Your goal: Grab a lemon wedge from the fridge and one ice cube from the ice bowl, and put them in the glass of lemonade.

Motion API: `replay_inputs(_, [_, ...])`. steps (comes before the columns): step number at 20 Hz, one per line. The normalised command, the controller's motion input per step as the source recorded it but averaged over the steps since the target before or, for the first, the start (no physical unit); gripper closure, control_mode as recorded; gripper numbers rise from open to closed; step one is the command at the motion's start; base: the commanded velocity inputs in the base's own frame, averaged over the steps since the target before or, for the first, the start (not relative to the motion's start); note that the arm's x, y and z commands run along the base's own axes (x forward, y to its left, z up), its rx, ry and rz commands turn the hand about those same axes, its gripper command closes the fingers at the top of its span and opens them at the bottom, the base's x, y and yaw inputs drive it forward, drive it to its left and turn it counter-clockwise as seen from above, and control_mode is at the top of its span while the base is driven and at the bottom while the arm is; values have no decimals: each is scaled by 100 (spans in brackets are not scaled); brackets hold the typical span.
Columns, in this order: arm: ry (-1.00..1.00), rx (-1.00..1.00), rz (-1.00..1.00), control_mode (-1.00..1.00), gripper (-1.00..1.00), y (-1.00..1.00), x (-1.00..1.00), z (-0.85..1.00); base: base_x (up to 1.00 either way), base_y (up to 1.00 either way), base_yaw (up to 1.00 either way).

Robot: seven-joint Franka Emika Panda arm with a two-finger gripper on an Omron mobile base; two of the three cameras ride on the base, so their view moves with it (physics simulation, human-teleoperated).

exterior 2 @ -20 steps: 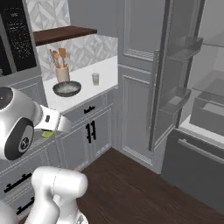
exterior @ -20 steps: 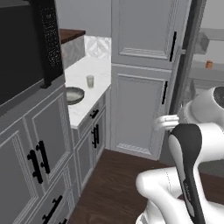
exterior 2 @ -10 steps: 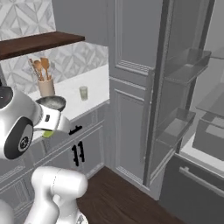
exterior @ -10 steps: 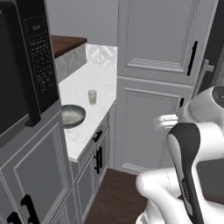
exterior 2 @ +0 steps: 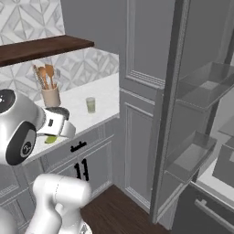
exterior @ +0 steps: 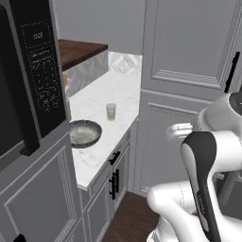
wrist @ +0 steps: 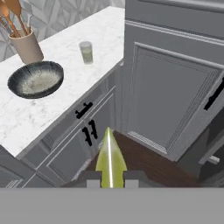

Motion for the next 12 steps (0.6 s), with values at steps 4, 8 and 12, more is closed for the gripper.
replay_inputs(4, [0, 0, 0, 100, 100, 0, 0, 0, 15, 29, 28])
replay_inputs(8, [0, 0, 0, 100, 100, 0, 0, 0, 58, 18, 4])
replay_inputs(12, [0, 0, 0, 100, 100, 0, 0, 0, 29, 35, 0])
